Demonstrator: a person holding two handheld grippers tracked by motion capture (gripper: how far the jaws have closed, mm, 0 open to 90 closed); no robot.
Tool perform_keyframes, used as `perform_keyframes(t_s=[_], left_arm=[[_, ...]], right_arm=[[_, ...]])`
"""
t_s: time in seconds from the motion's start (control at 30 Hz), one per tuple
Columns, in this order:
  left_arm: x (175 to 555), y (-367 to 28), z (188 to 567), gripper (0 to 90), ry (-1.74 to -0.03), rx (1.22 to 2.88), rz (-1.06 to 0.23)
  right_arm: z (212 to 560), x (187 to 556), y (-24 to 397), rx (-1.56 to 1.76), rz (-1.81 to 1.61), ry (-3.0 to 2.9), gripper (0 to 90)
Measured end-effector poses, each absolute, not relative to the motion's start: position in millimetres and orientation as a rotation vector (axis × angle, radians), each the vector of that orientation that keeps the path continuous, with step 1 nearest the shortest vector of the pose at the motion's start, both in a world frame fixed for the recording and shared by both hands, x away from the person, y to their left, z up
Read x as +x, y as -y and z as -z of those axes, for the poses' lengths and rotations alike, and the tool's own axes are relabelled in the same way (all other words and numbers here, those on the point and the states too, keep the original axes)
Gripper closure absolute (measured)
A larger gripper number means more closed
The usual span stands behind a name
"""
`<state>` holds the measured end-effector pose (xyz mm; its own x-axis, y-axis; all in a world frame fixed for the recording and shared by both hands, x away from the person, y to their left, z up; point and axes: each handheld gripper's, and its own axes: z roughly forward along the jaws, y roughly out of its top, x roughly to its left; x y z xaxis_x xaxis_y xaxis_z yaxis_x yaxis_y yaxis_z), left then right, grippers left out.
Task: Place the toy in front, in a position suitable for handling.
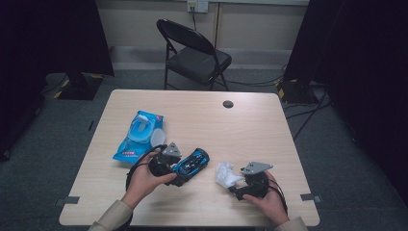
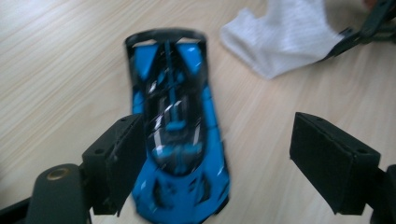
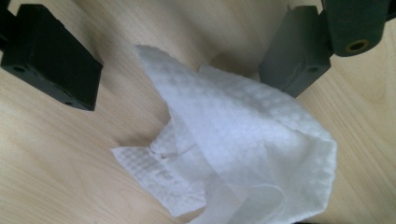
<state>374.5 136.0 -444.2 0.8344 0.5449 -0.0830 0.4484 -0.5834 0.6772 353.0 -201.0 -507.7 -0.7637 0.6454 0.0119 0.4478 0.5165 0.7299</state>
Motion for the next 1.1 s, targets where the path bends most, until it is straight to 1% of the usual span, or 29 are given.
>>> perform_keyframes(t_s=[0.23, 0.57, 0.9, 1.0, 1.1], left_arm=[[368.3, -154.7, 465.9, 17.3, -0.756, 2.314, -0.176], [365.8, -149.2, 496.4, 16.6, -0.752, 2.299, -0.205], [369.7, -140.0, 503.0, 15.0, -0.726, 2.263, -0.278], [369.7, -139.7, 506.9, 11.3, -0.710, 2.234, -0.286], [369.2, -139.7, 506.8, 11.1, -0.714, 2.234, -0.291]], right_arm=[[507.7, 352.9, 200.8, 0.924, -1.089, -2.497, 12.3], [507.7, 352.4, 200.8, 0.927, -1.089, -2.493, 12.4], [507.7, 349.8, 201.5, 0.937, -1.086, -2.487, 12.4], [507.7, 349.0, 201.8, 0.940, -1.085, -2.484, 12.4], [507.6, 347.7, 202.3, 0.939, -1.085, -2.485, 13.0]])
